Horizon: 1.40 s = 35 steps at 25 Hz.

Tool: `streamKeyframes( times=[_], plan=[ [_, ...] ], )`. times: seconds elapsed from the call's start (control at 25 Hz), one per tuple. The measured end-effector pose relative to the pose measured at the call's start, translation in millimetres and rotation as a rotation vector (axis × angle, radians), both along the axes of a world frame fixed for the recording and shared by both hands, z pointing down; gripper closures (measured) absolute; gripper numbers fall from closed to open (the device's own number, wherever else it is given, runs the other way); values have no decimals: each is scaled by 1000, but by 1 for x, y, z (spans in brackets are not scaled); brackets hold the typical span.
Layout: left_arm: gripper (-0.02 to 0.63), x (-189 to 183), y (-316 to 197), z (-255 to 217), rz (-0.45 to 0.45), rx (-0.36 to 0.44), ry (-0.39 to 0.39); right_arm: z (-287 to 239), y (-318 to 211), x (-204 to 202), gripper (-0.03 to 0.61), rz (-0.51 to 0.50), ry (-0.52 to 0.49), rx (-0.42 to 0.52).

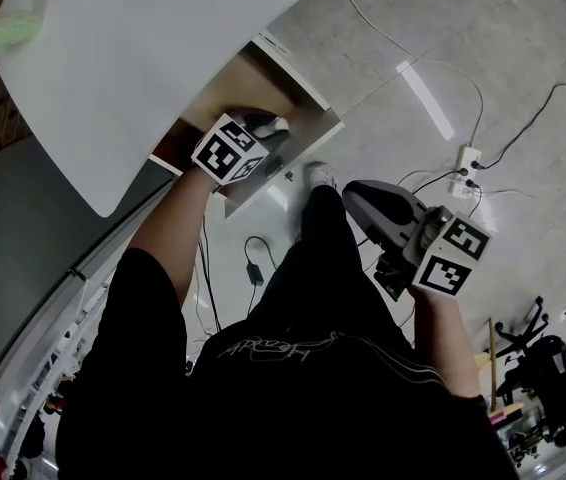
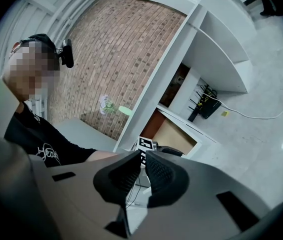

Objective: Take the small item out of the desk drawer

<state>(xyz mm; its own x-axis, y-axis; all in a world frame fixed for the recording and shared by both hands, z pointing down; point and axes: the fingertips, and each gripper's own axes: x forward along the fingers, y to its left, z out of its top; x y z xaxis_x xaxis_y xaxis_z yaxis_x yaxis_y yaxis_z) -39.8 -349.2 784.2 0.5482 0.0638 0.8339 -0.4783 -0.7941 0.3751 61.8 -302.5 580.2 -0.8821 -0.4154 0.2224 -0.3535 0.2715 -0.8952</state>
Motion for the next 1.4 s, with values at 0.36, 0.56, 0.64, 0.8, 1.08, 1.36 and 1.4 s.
streamKeyframes(
  times=[0.36, 0.56, 0.64, 0.8, 1.08, 1.36, 1.4],
  plan=[
    [469, 2, -8, -11, -8, 165, -43, -6, 3, 4, 522, 3, 57, 48],
    [469, -5, -8, -37, -41, 233, -66, -27, 2, 3, 522, 21, 82, 102],
    [468, -7, -7, -51, -70, 257, -65, -37, 4, 3, 522, 22, 98, 132],
    [469, -8, -3, -88, -102, 334, -48, -60, 13, 2, 522, 20, 120, 183],
    [469, -12, 17, -175, -189, 460, 11, -112, 44, -10, 522, 17, 135, 270],
    [469, -25, 78, -264, -266, 507, 62, -166, 94, -28, 522, 22, 156, 355],
    [469, -26, 89, -277, -269, 508, 72, -175, 101, -31, 522, 16, 159, 362]
  ],
)
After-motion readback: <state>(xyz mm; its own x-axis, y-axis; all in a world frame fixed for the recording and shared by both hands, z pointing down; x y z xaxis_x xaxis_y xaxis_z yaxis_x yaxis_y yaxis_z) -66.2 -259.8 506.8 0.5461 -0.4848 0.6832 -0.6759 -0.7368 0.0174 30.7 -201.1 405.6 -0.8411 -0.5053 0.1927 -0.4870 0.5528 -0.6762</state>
